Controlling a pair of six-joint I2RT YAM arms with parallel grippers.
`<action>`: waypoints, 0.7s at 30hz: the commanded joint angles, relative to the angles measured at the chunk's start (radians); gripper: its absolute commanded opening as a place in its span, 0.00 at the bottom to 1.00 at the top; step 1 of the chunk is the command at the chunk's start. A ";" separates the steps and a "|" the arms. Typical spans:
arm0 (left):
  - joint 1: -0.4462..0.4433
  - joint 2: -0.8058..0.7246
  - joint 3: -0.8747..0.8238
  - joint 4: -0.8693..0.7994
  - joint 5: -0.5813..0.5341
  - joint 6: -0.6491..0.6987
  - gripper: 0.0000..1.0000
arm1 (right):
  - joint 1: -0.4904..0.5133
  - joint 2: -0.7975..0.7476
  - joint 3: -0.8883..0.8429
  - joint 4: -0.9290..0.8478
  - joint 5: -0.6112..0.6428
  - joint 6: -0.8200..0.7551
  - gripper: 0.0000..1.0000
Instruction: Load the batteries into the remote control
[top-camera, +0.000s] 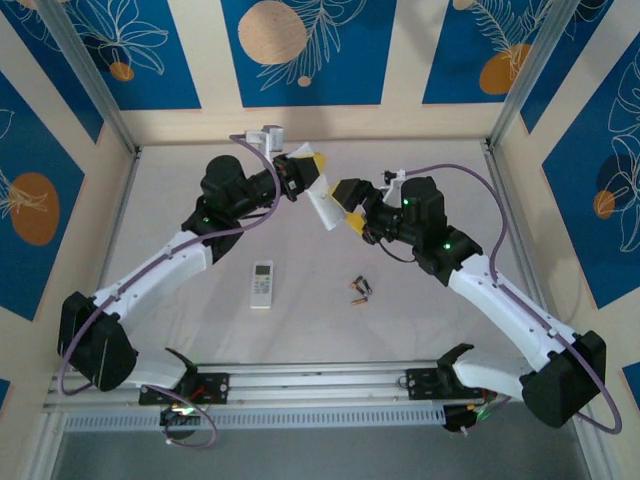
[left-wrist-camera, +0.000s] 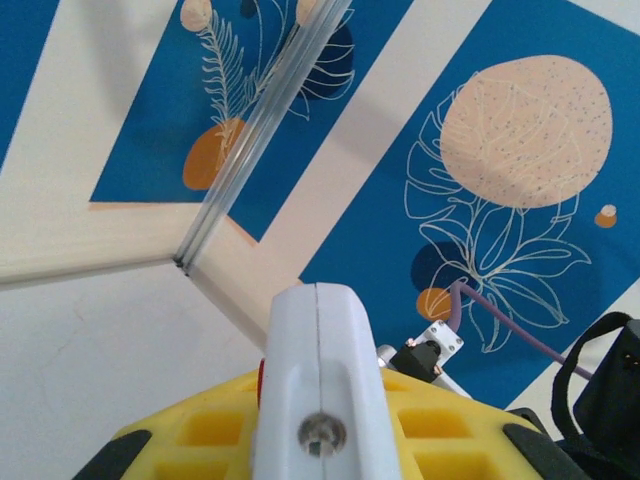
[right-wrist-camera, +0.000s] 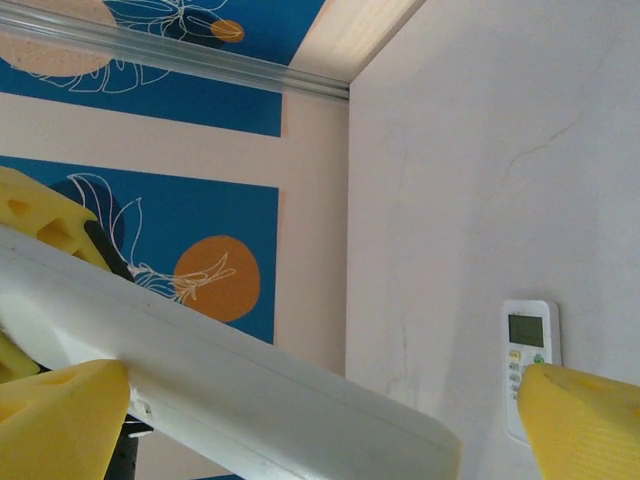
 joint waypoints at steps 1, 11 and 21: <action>-0.006 -0.027 0.037 -0.001 -0.016 0.045 0.00 | 0.020 0.014 0.038 -0.002 -0.015 0.008 1.00; -0.006 -0.024 0.035 0.030 0.003 0.027 0.00 | 0.049 0.036 0.032 0.032 -0.015 -0.001 1.00; -0.008 -0.050 -0.002 0.071 0.028 0.091 0.00 | 0.038 0.048 0.050 -0.129 0.083 0.076 0.99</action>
